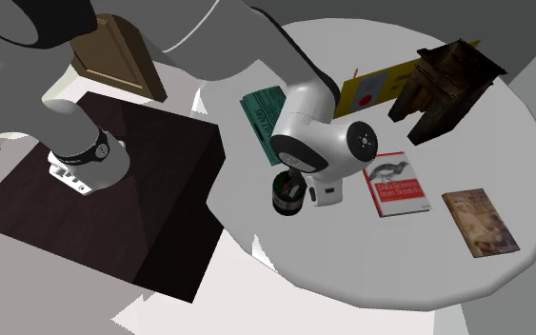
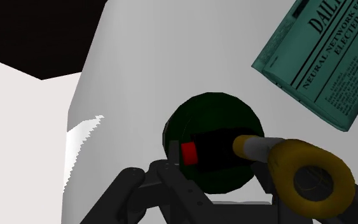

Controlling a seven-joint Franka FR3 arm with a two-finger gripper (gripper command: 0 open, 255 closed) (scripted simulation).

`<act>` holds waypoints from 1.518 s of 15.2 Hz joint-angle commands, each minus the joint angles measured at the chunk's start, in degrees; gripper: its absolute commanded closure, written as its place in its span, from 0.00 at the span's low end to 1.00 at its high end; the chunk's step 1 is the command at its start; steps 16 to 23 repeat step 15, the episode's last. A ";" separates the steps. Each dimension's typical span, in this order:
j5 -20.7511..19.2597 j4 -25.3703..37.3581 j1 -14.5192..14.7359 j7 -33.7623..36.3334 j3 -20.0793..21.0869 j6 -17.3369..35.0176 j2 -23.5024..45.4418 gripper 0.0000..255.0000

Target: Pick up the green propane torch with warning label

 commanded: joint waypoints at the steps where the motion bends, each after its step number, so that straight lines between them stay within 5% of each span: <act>1: 0.02 -0.40 -0.06 0.11 0.03 -0.75 -1.18 1.00; 13: -0.06 -0.92 -0.33 1.23 0.15 -7.12 -8.16 1.00; 23: -0.06 -0.92 -0.34 1.25 0.15 -7.20 -8.24 1.00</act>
